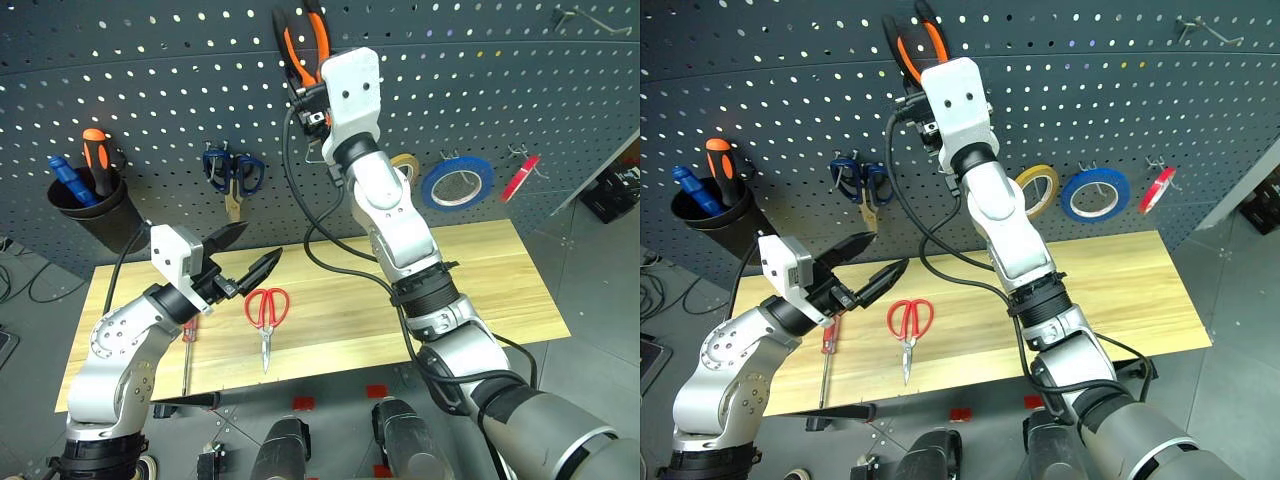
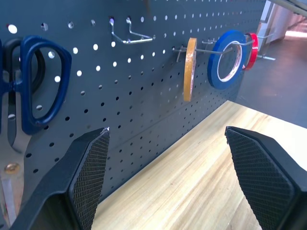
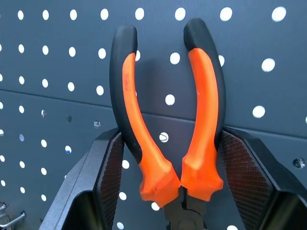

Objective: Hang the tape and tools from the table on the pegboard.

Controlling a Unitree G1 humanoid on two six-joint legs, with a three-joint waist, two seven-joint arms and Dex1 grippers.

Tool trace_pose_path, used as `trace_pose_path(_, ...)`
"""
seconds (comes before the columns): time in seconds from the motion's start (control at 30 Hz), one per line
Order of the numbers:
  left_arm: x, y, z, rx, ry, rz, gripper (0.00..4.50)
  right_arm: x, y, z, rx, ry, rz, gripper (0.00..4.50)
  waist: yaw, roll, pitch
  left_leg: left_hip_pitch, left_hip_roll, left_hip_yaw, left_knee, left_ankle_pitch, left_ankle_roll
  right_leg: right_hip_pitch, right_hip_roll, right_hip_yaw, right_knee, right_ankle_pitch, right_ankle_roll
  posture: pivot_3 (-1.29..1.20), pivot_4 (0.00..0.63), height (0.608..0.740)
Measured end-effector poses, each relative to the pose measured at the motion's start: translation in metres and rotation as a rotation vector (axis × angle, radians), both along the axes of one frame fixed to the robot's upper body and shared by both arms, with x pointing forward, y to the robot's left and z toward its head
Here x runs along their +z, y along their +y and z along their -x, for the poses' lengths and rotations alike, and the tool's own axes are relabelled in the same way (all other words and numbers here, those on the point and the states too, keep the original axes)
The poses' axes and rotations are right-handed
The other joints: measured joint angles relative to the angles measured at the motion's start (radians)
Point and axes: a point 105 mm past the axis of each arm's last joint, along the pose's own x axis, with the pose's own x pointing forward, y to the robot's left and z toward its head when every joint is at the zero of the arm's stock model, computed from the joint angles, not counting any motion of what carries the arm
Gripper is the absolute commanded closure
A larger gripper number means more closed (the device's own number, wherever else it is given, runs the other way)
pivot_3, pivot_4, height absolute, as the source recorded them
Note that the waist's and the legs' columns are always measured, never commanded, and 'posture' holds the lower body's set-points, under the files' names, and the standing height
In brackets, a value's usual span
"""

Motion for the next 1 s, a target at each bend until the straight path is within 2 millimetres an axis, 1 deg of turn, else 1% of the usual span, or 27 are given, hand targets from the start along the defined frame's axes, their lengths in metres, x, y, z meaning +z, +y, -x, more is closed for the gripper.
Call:
trace_pose_path(0.13, -0.001, 0.0, 0.002, 0.004, 0.005, -0.001, 0.43, 0.0, -0.001, 0.001, -0.014, 0.001, -0.015, 1.74, 0.007, 0.0, 0.0, 0.0, 0.0, 0.0, 0.0, 0.0, 0.0, 0.0, 0.0, 0.0, 0.0, 0.0, 0.0, 0.04, 0.238, 0.74)
trace_pose_path(0.23, -0.001, 0.0, 0.001, 0.006, 0.005, 0.0, 0.43, -0.004, 0.0, 0.004, -0.013, -0.001, -0.01, 1.74, 0.012, 0.0, 0.0, 0.0, 0.0, 0.0, 0.0, 0.0, 0.0, 0.0, 0.0, 0.0, 0.0, 0.0, 0.0, 0.04, 0.238, 0.74)
trace_pose_path(0.33, 0.0, 0.0, 0.001, 0.009, 0.003, 0.001, 0.43, -0.024, 0.001, 0.003, -0.019, 0.042, 0.016, 1.74, 0.017, 0.0, 0.0, 0.0, 0.0, 0.0, 0.0, 0.0, 0.0, -0.001, 0.0, 0.0, 0.0, 0.0, 0.0, 0.04, 0.24, 0.74)
trace_pose_path(0.43, -0.001, 0.001, 0.001, 0.012, 0.004, 0.003, 0.43, -0.055, -0.006, -0.004, -0.044, 0.144, 0.038, 1.74, 0.023, 0.0, 0.0, 0.0, 0.0, 0.0, 0.0, 0.0, 0.0, -0.001, 0.0, 0.0, 0.0, 0.0, 0.0, 0.04, 0.24, 0.74)
trace_pose_path(0.5, -0.001, 0.001, 0.001, 0.013, 0.005, 0.004, 0.43, -0.065, -0.007, -0.005, -0.049, 0.177, 0.047, 1.74, 0.022, 0.0, 0.0, 0.0, 0.0, 0.0, 0.0, 0.0, 0.0, -0.001, 0.0, 0.001, 0.001, 0.0, 0.0, 0.04, 0.24, 0.74)
trace_pose_path(0.63, -0.001, 0.001, 0.001, 0.014, 0.003, 0.005, 0.43, -0.063, -0.003, -0.002, -0.035, 0.17, 0.049, 1.74, 0.022, 0.0, 0.0, 0.0, 0.0, 0.0, 0.0, 0.0, 0.0, -0.002, 0.0, 0.0, 0.001, 0.0, 0.0, 0.04, 0.24, 0.74)
trace_pose_path(0.8, -0.001, 0.002, 0.0, 0.018, -0.001, 0.005, 0.43, -0.065, -0.003, -0.002, -0.036, 0.176, 0.05, 1.74, 0.022, 0.0, 0.0, -0.001, 0.0, 0.0, 0.0, 0.0, 0.0, -0.002, 0.0, 0.001, 0.001, 0.0, 0.0, 0.04, 0.24, 0.74)
trace_pose_path(0.9, -0.001, 0.002, 0.0, 0.023, -0.002, 0.01, 0.43, -0.075, -0.003, -0.004, -0.026, 0.236, 0.062, 1.74, 0.022, 0.0, 0.0, -0.001, 0.0, 0.0, 0.0, 0.0, 0.0, -0.002, 0.0, 0.0, 0.0, 0.0, 0.0, 0.04, 0.24, 0.74)
trace_pose_path(1.0, -0.004, 0.004, -0.001, 0.044, 0.01, 0.022, 0.43, -0.081, -0.004, -0.003, -0.005, 0.287, 0.051, 1.74, 0.02, 0.0, 0.0, 0.0, 0.0, 0.0, 0.0, 0.0, 0.0, -0.001, 0.0, 0.001, 0.001, 0.0, 0.0, 0.04, 0.24, 0.74)
